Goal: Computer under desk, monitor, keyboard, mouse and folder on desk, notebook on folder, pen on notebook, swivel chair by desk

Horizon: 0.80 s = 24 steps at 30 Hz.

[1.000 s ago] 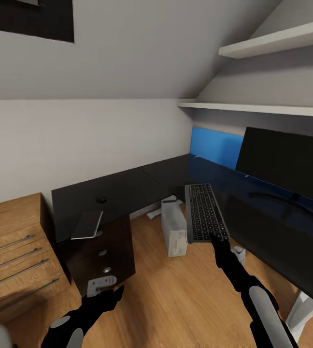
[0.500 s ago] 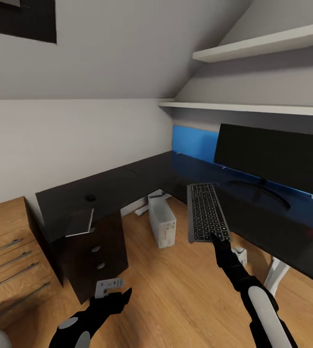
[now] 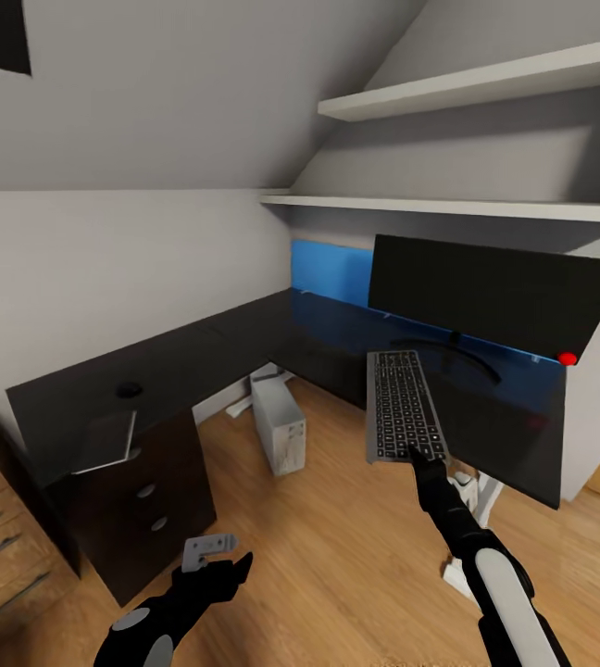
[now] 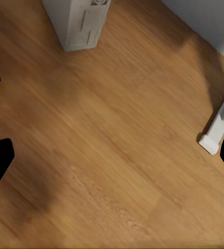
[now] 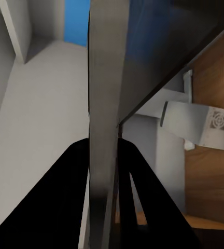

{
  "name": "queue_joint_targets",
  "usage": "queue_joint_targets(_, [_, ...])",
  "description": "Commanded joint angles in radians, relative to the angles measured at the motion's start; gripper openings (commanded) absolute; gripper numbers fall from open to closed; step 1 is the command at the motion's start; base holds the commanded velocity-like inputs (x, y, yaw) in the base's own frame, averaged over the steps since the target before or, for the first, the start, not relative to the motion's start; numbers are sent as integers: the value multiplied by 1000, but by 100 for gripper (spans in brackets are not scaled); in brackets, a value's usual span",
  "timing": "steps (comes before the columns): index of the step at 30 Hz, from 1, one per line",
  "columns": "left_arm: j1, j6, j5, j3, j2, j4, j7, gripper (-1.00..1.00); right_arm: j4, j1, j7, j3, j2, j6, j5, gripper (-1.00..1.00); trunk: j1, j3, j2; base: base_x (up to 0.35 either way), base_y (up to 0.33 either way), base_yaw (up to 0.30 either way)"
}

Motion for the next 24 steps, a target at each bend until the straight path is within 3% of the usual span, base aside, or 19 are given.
queue_joint_targets(1, [0, 4, 11, -1, 0, -2, 10, 100, -1, -1, -2, -3, 1, 4, -11, -100, 0, -1, -1, 0, 0, -274])
queue_joint_targets(13, [0, 4, 11, -1, 0, -2, 10, 100, 13, -1, 0, -3, 1, -76, -12, -100, 0, -1, -1, 0, 0, -274])
queue_joint_targets(24, [0, 4, 11, -1, 0, -1, 10, 100, 74, -1, 7, 0, 6, -280, -16, -100, 0, -1, -1, 0, 0, -274])
